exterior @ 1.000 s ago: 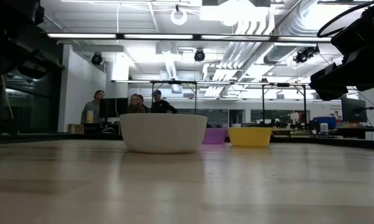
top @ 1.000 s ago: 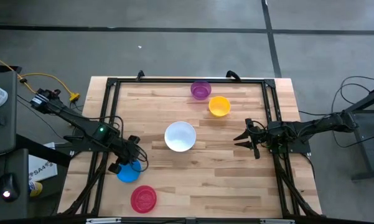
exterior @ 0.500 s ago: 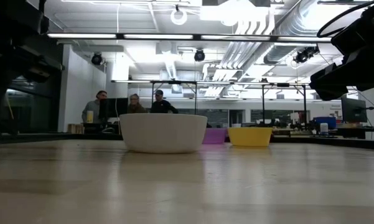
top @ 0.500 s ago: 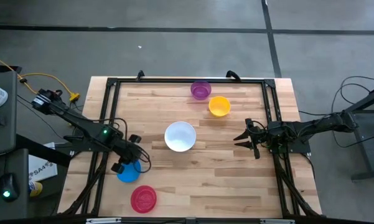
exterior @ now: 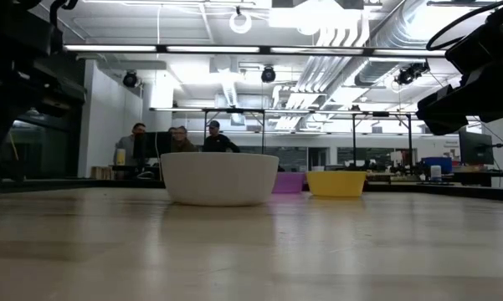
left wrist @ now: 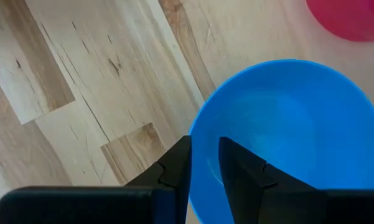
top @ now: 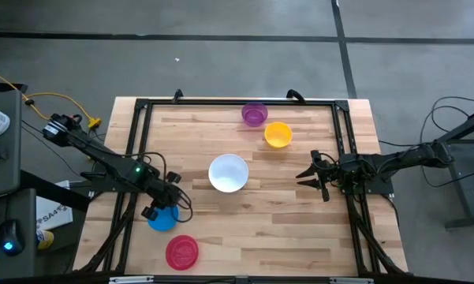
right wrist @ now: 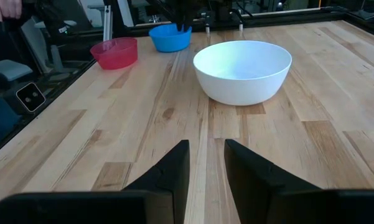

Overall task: Nest bowls inside each other
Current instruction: Stack the blue bowl on the white bowl

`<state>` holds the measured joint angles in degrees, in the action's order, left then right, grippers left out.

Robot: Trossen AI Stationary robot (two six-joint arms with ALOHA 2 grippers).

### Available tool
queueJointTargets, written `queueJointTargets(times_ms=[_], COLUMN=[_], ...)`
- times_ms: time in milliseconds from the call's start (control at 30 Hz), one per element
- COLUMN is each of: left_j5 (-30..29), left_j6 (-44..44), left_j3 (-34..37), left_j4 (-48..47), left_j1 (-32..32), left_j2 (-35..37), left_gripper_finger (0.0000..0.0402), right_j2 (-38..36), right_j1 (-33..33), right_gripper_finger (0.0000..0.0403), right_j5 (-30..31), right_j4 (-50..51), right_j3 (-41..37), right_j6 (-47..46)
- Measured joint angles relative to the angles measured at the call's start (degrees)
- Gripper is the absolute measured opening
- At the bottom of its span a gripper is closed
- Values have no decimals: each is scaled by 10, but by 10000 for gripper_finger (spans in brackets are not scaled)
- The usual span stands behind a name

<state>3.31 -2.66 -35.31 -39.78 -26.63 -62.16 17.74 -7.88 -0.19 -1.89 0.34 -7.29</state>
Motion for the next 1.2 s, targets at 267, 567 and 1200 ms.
queueJointTargets(times_ms=[267,567,1200], left_j5=[0,-30,-8], left_j6=[0,39,44], left_j3=[0,-39,-41], left_j4=[-2,-50,-50], left_j1=[0,0,0], left_j2=[-8,-7,-69], left_gripper_finger=[81,81,81], right_j2=[0,0,0], right_j1=[0,0,0], right_gripper_finger=[94,94,94], right_j5=[0,0,0], right_j4=[0,0,0], right_j3=[0,0,0], right_j6=[0,0,0])
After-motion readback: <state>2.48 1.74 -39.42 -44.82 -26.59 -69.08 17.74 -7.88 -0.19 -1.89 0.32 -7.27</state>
